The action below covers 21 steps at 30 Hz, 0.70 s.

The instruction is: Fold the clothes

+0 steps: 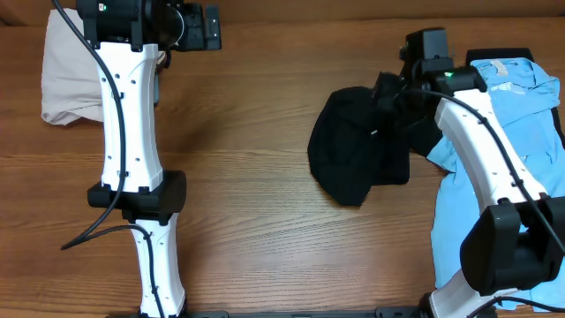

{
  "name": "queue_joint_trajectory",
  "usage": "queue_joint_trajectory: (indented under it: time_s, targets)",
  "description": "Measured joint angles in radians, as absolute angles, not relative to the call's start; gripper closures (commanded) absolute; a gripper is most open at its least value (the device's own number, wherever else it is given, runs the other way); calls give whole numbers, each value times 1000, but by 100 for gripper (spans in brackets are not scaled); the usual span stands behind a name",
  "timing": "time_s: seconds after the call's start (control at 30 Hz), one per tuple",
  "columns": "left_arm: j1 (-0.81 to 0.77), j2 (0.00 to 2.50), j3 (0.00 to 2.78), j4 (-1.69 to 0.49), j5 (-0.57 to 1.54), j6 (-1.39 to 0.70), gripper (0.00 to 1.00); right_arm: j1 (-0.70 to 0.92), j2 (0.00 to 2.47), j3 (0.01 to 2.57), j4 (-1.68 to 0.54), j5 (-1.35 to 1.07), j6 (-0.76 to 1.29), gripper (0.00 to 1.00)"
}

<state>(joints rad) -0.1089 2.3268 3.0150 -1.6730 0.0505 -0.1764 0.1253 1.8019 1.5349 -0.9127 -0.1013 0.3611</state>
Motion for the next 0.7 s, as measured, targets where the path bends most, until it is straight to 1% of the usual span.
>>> queue_joint_trajectory:
  time_s: [0.23, 0.27, 0.43, 0.53, 0.7]
  targets:
    - [-109, 2327, 3015, -1672, 51, -176, 0, 130, 1803, 1436, -874, -101, 349, 49]
    - [-109, 2327, 3015, -1672, 51, -176, 0, 130, 1805, 1408, -855, -101, 347, 52]
    - [-109, 2327, 3015, -1672, 51, -176, 0, 130, 1808, 1332, -730, -107, 347, 59]
    - [-109, 2327, 3015, -1672, 51, -176, 0, 130, 1808, 1324, -682, -108, 357, 60]
    - [-109, 2327, 3015, -1673, 51, -176, 0, 130, 1810, 1318, -673, -109, 364, 61]
